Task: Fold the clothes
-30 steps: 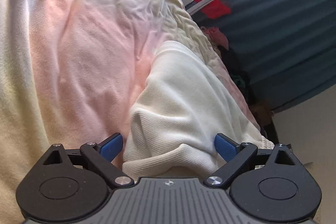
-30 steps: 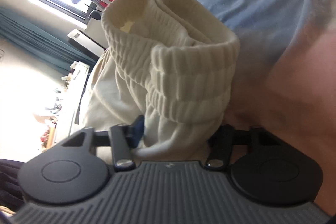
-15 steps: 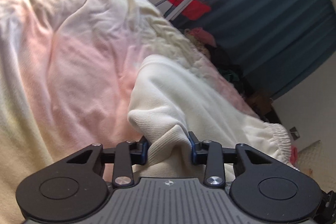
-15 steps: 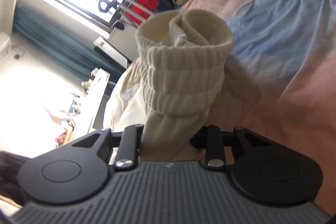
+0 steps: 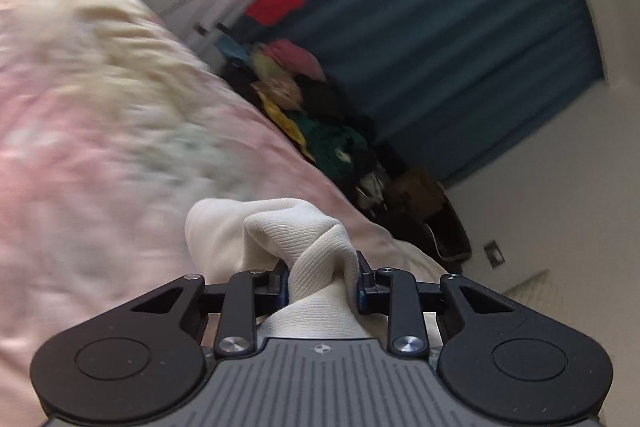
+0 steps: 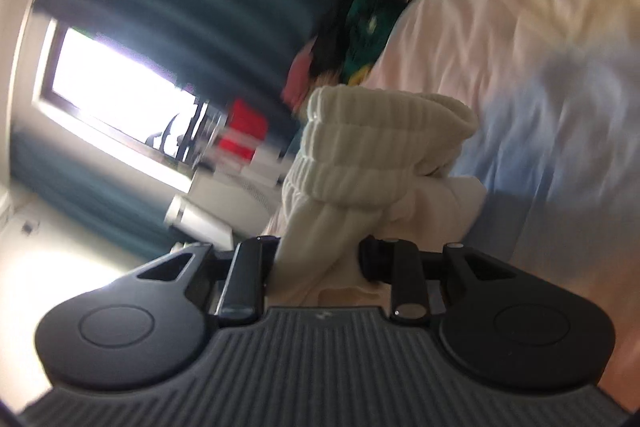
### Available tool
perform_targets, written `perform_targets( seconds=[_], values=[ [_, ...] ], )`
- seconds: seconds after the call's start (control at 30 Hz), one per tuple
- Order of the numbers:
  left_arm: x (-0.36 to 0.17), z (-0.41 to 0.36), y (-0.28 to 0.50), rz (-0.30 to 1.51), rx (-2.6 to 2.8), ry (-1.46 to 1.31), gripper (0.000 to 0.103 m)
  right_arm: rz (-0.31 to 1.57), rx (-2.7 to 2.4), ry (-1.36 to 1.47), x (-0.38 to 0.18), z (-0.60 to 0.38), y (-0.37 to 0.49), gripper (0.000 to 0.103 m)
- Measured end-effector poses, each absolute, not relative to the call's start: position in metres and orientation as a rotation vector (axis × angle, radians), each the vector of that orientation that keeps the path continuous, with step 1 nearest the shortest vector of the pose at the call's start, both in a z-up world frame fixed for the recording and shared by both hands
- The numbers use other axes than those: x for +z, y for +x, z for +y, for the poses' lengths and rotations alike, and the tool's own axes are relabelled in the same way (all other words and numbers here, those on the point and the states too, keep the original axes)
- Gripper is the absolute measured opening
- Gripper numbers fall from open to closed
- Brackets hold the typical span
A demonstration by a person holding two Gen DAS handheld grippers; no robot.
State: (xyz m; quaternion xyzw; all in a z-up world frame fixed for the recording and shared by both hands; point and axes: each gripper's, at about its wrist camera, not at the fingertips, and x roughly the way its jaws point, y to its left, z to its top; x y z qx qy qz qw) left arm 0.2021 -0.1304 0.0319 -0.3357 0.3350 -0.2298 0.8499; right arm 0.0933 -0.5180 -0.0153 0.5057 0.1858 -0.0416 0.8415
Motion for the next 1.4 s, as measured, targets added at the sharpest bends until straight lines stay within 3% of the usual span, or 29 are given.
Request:
perform_targets(
  seconds=[0.27,0.43,0.67,0.97,1.17,1.4],
  values=[
    [0.031,-0.290,0.294,0.768,-0.557,-0.619,0.030,0.299,-0.286,0.947,0.024,-0.632,0.150,0.030],
    [0.012,-0.368,0.343,0.813,-0.591,-0.554,0.031,0.307,-0.357,0.922,-0.014,-0.670,0.166,0.031],
    [-0.061,-0.376,0.349,0.787,-0.655,-0.365,0.036,0.227,-0.390,0.858,-0.105,-0.652,0.145,0.031],
    [-0.113,-0.344,0.315,0.850,-0.639,-0.306,0.038,0.261,-0.488,0.992,-0.160,-0.618,0.102,0.031],
    [-0.096,-0.340,0.293,0.862,-0.620,-0.215,0.049,0.299,-0.515,1.080,-0.173,-0.611,0.079,0.037],
    [-0.039,-0.324,0.252,0.820,-0.614,-0.201,0.062,0.362,-0.587,0.975,-0.116,-0.584,0.056,0.037]
  ],
)
